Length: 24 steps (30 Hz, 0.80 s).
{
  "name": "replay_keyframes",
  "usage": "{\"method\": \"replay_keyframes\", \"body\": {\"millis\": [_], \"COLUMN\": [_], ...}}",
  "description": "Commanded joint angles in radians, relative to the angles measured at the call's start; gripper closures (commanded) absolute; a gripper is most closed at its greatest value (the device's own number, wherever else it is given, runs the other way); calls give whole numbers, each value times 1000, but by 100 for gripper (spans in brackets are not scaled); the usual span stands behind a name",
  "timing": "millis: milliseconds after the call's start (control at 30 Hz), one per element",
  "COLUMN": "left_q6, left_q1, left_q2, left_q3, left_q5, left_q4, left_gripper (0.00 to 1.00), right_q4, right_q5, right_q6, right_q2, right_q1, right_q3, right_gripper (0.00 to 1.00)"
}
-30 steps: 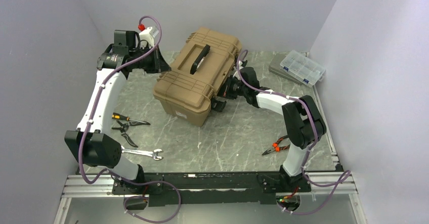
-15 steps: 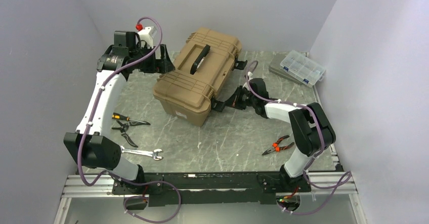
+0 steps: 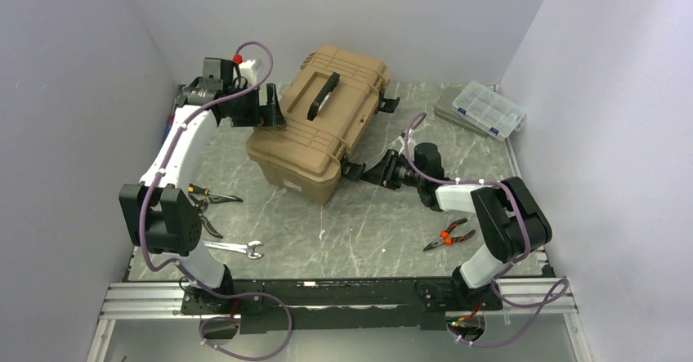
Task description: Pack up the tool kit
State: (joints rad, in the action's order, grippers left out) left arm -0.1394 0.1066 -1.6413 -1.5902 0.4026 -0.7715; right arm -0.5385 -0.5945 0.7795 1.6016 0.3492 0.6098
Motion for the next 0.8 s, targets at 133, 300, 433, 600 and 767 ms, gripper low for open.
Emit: {"method": "replay_keyframes", "body": {"millis": [133, 300, 433, 600, 767], "left_q6": [49, 82, 90, 76, 39], "left_q1": [56, 137, 229, 340, 520], "left_q2": [67, 140, 268, 384, 405], "left_q3": [32, 32, 65, 90, 78], "left_q5": [-130, -311, -397, -446, -486], "left_q4": [-18, -20, 30, 34, 24], "left_gripper": [1, 1, 1, 4, 9], "right_q4": [-281, -229, -132, 9, 180], "right_q5": [-88, -67, 23, 155, 272], "right_q6": [36, 15, 26, 9, -38], "right_q2": [-10, -35, -103, -263, -400], "right_q1": [2, 16, 9, 6, 4], "right_q3": [-60, -49, -91, -148, -151], "right_gripper": [67, 68, 71, 69, 69]}}
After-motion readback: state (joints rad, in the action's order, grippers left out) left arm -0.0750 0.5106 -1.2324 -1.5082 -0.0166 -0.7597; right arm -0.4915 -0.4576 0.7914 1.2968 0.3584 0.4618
